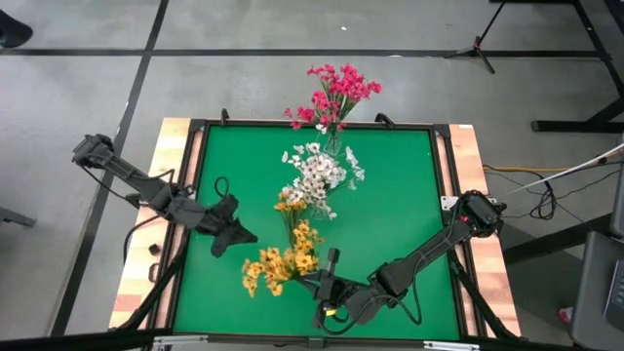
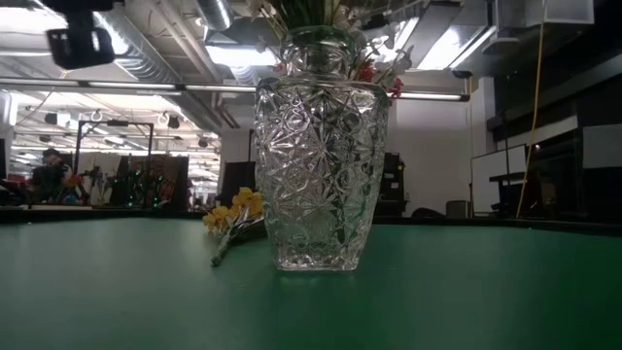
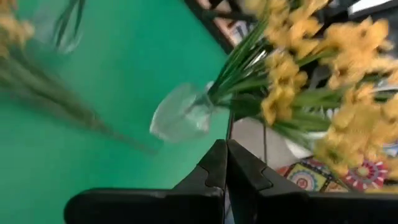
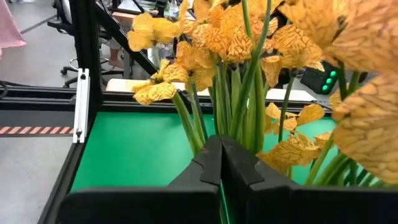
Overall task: Sort flowers into vase by color
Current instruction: Put the bottom yellow flowers into the bottom transparent vase
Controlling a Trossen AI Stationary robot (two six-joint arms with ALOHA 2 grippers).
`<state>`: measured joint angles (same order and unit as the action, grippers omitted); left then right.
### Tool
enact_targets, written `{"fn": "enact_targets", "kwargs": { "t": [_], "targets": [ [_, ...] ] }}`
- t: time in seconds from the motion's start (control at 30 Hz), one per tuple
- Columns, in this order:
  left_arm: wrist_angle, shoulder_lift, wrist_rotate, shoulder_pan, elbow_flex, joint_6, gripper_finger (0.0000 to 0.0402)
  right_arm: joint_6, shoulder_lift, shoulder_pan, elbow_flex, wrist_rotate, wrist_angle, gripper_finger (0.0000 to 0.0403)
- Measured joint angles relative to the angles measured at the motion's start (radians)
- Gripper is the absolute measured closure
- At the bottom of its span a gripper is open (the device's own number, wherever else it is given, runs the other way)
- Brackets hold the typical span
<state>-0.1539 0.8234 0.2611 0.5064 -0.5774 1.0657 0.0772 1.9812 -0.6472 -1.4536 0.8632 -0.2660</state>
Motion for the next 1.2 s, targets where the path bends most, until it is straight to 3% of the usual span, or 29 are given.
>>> {"fn": "enact_targets", "kwargs": {
  "t": [0.23, 0.37, 0.43, 0.6, 0.93, 1.2],
  "targets": [
    [0.072, 0.049, 0.026, 0.096, 0.000, 0.096, 0.0402, 0.001, 0.000, 0.000, 0.000, 0.044, 0.009, 0.0400],
    [0.203, 0.131, 0.064, 0.152, 0.000, 0.128, 0.0402, -0.005, 0.000, 0.000, 0.000, 0.050, 0.009, 0.0400],
    [0.256, 0.179, 0.037, 0.164, -0.001, 0.149, 0.0402, -0.006, 0.000, 0.000, 0.000, 0.050, 0.009, 0.0400],
    [0.260, 0.290, 0.019, 0.207, -0.001, 0.234, 0.0402, -0.014, 0.001, 0.000, 0.000, 0.050, 0.009, 0.0400],
    [0.601, 0.463, -0.059, 0.137, -0.001, 0.131, 0.0402, -0.030, 0.001, 0.000, 0.000, 0.050, 0.007, 0.0400],
    [0.780, 0.484, -0.065, 0.112, -0.001, 0.085, 0.0402, -0.030, 0.001, 0.000, 0.000, 0.050, 0.007, 0.0400]
  ]
}}
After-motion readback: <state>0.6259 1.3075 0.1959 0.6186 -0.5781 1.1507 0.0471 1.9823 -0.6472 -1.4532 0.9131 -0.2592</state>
